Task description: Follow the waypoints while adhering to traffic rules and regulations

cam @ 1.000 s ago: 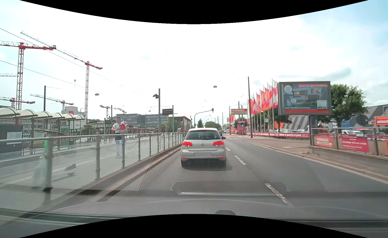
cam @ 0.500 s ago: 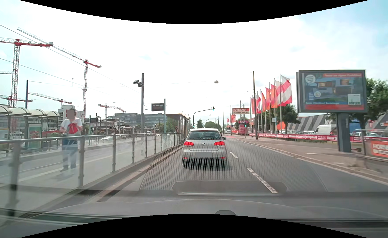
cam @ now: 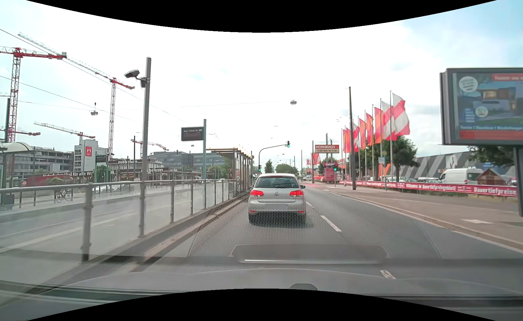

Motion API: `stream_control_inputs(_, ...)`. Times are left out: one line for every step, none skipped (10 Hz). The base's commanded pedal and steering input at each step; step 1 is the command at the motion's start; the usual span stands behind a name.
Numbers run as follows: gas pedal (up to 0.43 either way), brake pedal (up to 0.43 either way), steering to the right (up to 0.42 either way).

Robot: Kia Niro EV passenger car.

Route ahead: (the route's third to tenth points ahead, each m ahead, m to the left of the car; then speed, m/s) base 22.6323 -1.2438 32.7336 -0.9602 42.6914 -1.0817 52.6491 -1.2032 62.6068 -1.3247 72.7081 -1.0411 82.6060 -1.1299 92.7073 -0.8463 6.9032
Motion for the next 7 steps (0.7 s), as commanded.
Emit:
stream_control_inputs(0.039, 0.000, -0.005)
stream_control_inputs(0.047, 0.000, -0.004)
stream_control_inputs(0.059, 0.000, -0.004)
stream_control_inputs(0.059, 0.000, -0.005)
stream_control_inputs(0.067, 0.000, -0.005)
stream_control_inputs(0.067, 0.000, -0.005)
stream_control_inputs(0.079, 0.000, -0.005)
